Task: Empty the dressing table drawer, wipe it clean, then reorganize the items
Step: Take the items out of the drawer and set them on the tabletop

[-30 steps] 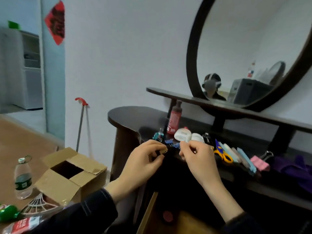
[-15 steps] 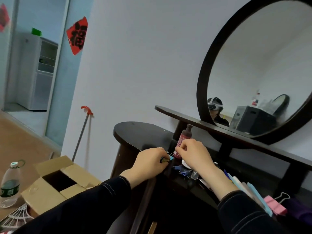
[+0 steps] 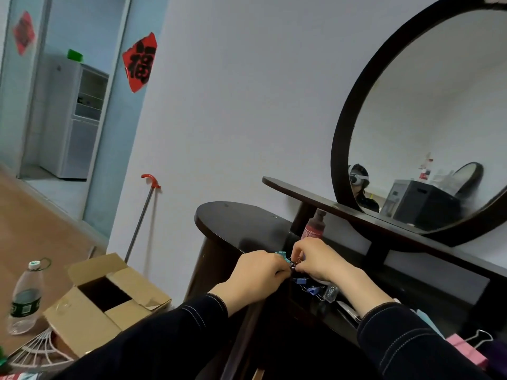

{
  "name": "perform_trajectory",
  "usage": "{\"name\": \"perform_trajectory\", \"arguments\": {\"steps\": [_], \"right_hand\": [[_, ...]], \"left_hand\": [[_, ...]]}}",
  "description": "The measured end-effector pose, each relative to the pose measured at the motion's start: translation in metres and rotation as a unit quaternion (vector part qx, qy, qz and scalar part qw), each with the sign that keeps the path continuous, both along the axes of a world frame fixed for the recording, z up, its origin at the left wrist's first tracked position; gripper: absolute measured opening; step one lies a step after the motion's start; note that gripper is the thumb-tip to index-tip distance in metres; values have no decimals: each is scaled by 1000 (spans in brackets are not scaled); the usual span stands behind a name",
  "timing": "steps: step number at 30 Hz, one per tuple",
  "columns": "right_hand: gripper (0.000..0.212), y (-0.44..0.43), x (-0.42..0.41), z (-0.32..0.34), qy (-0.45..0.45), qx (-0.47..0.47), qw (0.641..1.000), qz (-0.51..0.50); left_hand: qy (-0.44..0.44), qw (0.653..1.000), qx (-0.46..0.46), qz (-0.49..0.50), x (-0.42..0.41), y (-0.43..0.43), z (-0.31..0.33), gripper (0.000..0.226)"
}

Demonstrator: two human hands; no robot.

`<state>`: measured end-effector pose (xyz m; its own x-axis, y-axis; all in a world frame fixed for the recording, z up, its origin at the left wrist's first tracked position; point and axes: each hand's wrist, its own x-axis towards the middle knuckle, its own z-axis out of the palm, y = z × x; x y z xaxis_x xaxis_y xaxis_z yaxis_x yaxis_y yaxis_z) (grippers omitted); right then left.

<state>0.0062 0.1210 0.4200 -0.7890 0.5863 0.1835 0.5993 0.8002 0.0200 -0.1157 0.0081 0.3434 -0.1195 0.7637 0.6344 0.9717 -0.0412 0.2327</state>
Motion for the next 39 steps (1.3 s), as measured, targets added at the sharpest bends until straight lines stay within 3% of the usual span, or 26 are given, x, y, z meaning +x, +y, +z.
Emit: {"name": "perform_trajectory", "arguments": {"steps": [8,18,22,25,27,30,32,36,39], "right_hand": [[29,0,14,4,49,-14,998,37],[15,-14,39,2,93,25,995,31],[13,-31,56,2,183,46,981,35],[14,-61,76,-7,268,77,957,85],[14,-87,95,-24,276,102,947,132],[9,-115,127,-66,189,118,951,212],[10,-123,145,-103,100,68,966,229],[19,-117,157,-191,-89,-64,983,145],[41,-94,150,-258,-172,-122,975,65]], "left_hand": [[-11,1000,-13,-27,-4,-4,-3,27],[-12,999,33,-33,-1,-6,-8,17],[-44,996,69,-26,0,-5,-13,10],[-77,991,105,-42,3,-16,-19,10],[-96,983,140,-66,10,-34,-30,15],[-148,973,149,-97,32,-69,-74,19],[-182,973,98,-103,48,-86,-118,18],[-229,965,-116,-56,68,-98,-196,41],[-246,954,-168,-29,78,-94,-235,58]]}}
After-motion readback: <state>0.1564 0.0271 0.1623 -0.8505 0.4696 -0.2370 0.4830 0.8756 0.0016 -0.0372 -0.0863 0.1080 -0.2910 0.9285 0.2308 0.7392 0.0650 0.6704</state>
